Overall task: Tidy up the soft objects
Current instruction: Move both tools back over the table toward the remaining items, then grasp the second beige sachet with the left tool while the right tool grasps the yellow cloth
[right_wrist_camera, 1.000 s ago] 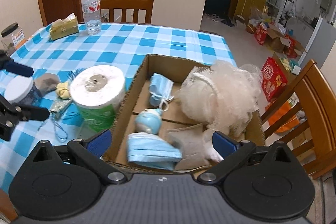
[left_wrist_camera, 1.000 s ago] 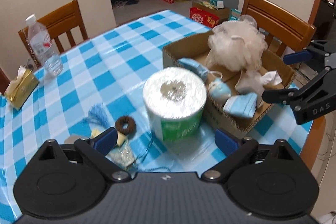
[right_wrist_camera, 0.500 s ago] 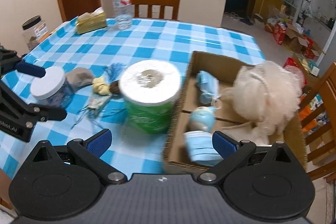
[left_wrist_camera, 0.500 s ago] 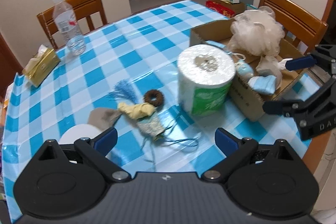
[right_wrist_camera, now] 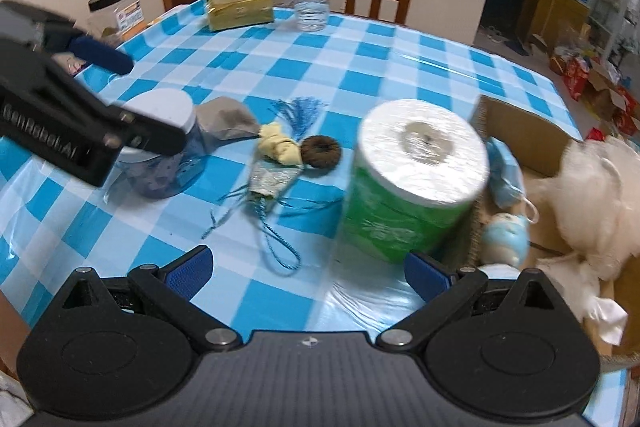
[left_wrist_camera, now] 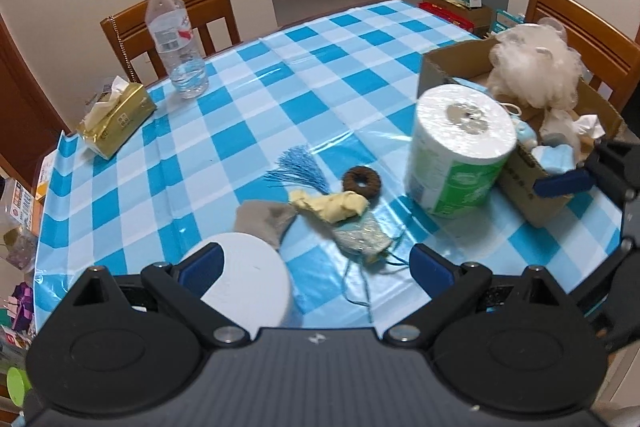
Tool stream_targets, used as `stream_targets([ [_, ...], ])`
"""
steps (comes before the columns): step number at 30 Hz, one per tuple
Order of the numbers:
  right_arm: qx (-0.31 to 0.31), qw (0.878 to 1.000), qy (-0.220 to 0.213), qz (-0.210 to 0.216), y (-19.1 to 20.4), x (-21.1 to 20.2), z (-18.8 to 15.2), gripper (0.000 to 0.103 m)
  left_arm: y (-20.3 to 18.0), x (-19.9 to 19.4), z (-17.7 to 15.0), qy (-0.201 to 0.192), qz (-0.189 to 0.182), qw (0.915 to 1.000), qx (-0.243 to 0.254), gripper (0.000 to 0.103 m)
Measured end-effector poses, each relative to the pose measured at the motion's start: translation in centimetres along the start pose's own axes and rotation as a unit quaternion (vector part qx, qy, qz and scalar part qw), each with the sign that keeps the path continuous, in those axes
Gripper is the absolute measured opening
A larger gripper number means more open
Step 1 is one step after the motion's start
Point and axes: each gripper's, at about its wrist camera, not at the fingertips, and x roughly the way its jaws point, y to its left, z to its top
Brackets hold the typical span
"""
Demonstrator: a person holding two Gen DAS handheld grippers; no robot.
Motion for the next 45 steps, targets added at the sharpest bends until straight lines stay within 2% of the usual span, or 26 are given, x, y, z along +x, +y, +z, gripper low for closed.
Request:
stream_targets([
  [9,-0.024,1.0,-0.002,0.011,2.8,3.9,1.4,0.101,2.7,2.4,1.2,0.009,0.015,0.9998,-0.008,0.099],
  [16,-0.017,1.0,0.005,0.01,3.4,7.0,3.0,0.089,4.9,4.2,2.4,0.014,0.027,0.9995,-0.01,0.099],
  [25,-0.032,0.999,0.006,0.012,4.6,9.2,5.0,0.084,6.8,7.9,4.0,0.043,0.015,0.9989,-0.007,0.098],
  [31,-0.068,0.998,-0.004,-0.013,5.3,9.8,5.9,0.082,7.4,10.4,4.4,0.066,-0.01,0.9977,-0.011,0.089],
  [35,-0.084,0.996,-0.004,-0.019,5.2,10.3,6.5,0.077,7.1,11.9,4.6,0.088,-0.024,0.9958,-0.002,0.08],
  [39,-0.098,0.995,-0.004,-0.021,5.2,10.9,7.0,0.073,6.7,12.9,4.5,0.105,-0.032,0.9938,0.013,0.066],
  [44,-0.112,0.993,-0.003,-0.018,5.2,11.6,7.5,0.064,6.8,14.4,4.4,0.128,-0.046,0.9907,0.005,0.063],
  [45,-0.114,0.993,-0.003,-0.016,5.3,11.7,7.6,0.063,6.8,14.6,4.3,0.131,-0.048,0.9902,0.003,0.059],
])
